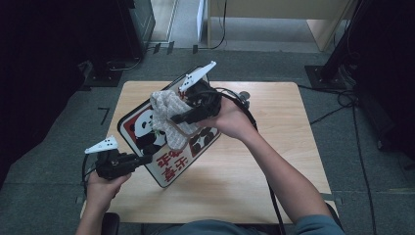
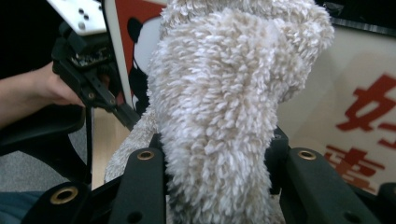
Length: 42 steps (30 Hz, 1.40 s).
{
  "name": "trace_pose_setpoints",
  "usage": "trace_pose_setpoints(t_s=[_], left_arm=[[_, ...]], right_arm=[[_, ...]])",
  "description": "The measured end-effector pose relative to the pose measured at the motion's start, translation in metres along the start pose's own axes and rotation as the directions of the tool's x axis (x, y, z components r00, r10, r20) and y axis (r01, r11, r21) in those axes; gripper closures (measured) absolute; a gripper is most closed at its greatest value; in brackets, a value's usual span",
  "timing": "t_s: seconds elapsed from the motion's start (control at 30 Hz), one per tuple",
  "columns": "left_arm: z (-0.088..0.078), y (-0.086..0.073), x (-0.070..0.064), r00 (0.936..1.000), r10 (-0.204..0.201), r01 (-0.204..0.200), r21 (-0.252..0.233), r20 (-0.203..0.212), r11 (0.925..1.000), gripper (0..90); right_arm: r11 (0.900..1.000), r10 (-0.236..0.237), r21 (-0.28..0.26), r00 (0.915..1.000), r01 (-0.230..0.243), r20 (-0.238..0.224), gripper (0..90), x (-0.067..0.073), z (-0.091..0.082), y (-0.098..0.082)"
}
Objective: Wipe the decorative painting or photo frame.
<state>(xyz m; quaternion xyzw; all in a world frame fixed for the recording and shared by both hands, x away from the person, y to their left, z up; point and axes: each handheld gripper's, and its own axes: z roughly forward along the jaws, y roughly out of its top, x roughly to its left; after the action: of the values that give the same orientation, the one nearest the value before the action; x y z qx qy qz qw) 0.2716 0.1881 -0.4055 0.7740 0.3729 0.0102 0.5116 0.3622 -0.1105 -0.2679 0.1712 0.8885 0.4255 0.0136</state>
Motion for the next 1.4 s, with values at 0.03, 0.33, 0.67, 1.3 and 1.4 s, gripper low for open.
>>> trace_pose_setpoints(t_s=[0.03,0.33,0.67,1.3,1.4], left_arm=[[0.000,0.000,0.000,1.0000,-0.001,0.001,0.000,-0.001,1.0000,76.2],[0.000,0.000,0.000,1.0000,0.002,-0.002,0.002,-0.004,1.0000,76.7],[0.001,0.001,0.002,1.0000,0.002,-0.002,-0.001,0.000,1.0000,76.7],[0.001,-0.001,-0.001,0.9999,-0.005,0.005,-0.009,-0.012,0.9999,76.7],[0.000,-0.001,-0.002,0.9998,-0.004,0.003,-0.009,-0.021,1.0000,77.0]], right_arm=[[1.000,-0.001,0.005,1.0000,0.001,0.000,63.3,0.000,0.000,0.003],[1.000,0.011,0.029,0.9999,-0.011,0.001,63.3,-0.003,0.015,0.001],[0.999,0.021,0.028,0.9998,-0.021,-0.004,63.2,-0.004,0.018,-0.003],[0.999,0.030,0.028,0.9991,-0.029,-0.030,63.0,-0.005,0.038,-0.037],[0.999,0.011,0.044,0.9998,-0.010,-0.019,63.0,-0.003,0.043,-0.046]])
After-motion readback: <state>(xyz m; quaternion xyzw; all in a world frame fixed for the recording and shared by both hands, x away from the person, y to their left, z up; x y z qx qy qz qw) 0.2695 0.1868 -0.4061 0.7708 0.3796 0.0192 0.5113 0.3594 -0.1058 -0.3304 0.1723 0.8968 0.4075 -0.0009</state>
